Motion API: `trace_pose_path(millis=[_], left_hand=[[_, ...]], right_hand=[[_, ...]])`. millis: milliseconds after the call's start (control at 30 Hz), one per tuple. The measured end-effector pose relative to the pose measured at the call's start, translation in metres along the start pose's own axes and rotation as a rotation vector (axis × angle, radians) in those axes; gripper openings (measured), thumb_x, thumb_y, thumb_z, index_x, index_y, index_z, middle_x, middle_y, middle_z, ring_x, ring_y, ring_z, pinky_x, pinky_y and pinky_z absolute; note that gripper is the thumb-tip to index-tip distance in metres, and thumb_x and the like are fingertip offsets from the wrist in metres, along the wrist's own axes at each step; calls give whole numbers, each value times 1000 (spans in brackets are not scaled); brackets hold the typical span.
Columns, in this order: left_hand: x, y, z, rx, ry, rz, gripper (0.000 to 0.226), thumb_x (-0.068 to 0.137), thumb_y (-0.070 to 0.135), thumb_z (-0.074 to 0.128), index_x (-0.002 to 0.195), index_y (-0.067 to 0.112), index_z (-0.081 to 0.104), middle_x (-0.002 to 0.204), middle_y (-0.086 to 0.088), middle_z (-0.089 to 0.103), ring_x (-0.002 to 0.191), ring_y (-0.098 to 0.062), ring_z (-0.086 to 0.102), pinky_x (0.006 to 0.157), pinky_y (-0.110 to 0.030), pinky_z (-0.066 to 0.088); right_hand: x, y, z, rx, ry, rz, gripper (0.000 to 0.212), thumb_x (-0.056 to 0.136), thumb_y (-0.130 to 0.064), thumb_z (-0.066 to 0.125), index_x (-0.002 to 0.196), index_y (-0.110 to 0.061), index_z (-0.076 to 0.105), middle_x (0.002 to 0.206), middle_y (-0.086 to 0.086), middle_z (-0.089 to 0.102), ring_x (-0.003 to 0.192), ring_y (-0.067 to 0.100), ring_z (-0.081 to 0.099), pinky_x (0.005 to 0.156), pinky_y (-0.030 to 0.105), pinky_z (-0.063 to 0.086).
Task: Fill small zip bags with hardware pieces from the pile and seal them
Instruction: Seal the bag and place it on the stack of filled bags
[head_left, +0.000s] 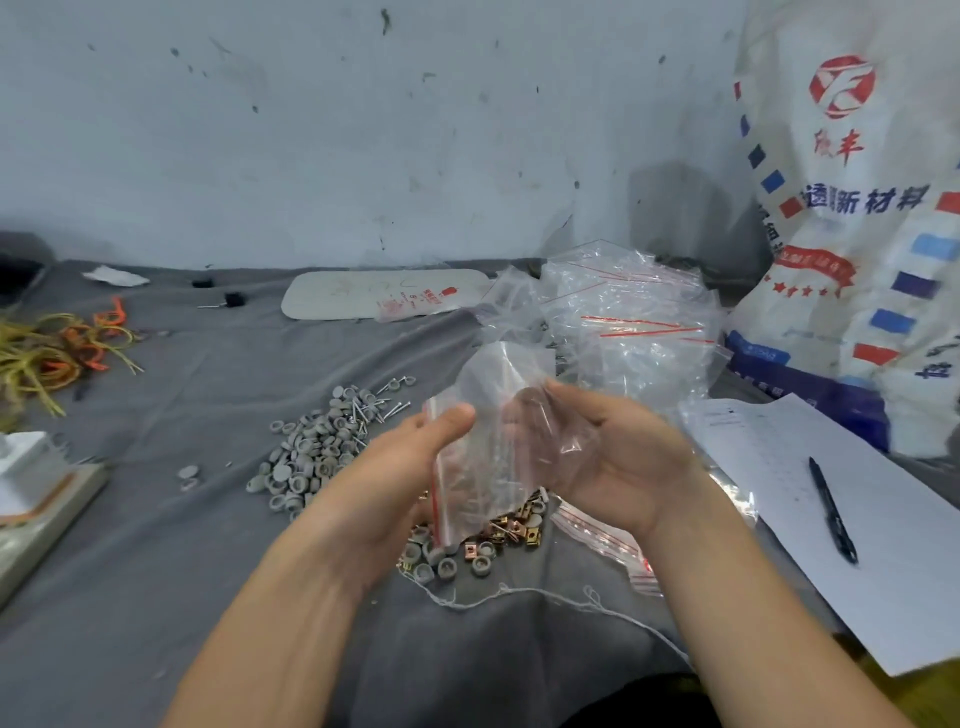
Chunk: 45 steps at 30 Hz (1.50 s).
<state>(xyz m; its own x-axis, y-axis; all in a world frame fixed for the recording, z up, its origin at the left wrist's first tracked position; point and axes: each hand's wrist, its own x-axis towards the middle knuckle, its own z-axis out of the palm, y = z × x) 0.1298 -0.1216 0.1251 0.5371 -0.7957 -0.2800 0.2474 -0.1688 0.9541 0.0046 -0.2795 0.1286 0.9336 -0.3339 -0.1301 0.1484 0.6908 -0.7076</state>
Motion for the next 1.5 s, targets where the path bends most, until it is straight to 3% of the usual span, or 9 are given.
trace_pose_path(millis=[200,467,633,700,900,1033,1200,1367,1500], left_hand=[[-7,11,-24,-420,92,-2,23,64,4,70,85,-3,76,76,-10,73,57,-13,69,51,-24,58],[-21,18,-49,-300,116,150,27,82,-2,62,105,8,73,96,-8,79,73,-10,75,57,-19,58],[-23,12,-58,-52,484,311,15,90,-4,66,93,7,76,78,-8,78,66,-12,71,53,-19,55],[-22,10,-62,18,613,365,13,83,-4,75,85,9,77,71,-10,76,62,-16,68,52,-22,56],[-18,1,-59,293,664,318,17,65,31,94,68,36,78,62,1,73,58,-14,71,69,-36,60],[-24,-1,-48,549,666,287,21,62,44,91,64,51,71,52,11,68,46,3,61,49,-21,42],[-29,-8,-41,667,613,266,19,61,36,87,60,24,71,52,12,67,48,2,61,44,-16,41],[-38,-19,-40,276,327,204,19,75,-7,80,75,11,74,67,-10,74,58,-18,64,52,-21,51],[-38,-28,-46,128,300,186,28,75,-21,70,89,3,73,65,-13,69,56,-18,59,51,-19,50]], right_hand=[[18,7,12,-30,32,-4,25,89,-19,62,74,-5,77,79,9,74,69,20,72,66,34,62],[36,24,25,-51,257,-6,37,100,-17,60,68,-9,77,76,5,72,70,19,67,72,34,59],[39,43,34,-1470,931,-593,6,90,-21,72,87,-26,72,77,-14,65,78,14,59,73,29,41],[37,48,41,-1394,762,-704,9,87,-19,74,82,-26,72,74,-14,69,74,11,65,71,29,49],[38,83,64,-889,87,-346,23,87,-33,70,77,-12,74,67,9,74,51,16,63,49,21,45],[41,90,62,-1042,164,-334,43,82,-54,63,77,-13,73,67,10,74,55,25,67,60,42,56],[34,86,59,-1016,133,-248,28,93,-17,58,75,1,70,70,22,72,52,26,64,51,31,47],[28,87,55,-1007,188,-242,30,93,-4,55,66,-3,66,68,25,69,55,26,66,49,26,47],[25,94,47,-1150,278,-272,25,92,-23,65,70,-12,71,66,6,74,55,20,68,52,29,48]])
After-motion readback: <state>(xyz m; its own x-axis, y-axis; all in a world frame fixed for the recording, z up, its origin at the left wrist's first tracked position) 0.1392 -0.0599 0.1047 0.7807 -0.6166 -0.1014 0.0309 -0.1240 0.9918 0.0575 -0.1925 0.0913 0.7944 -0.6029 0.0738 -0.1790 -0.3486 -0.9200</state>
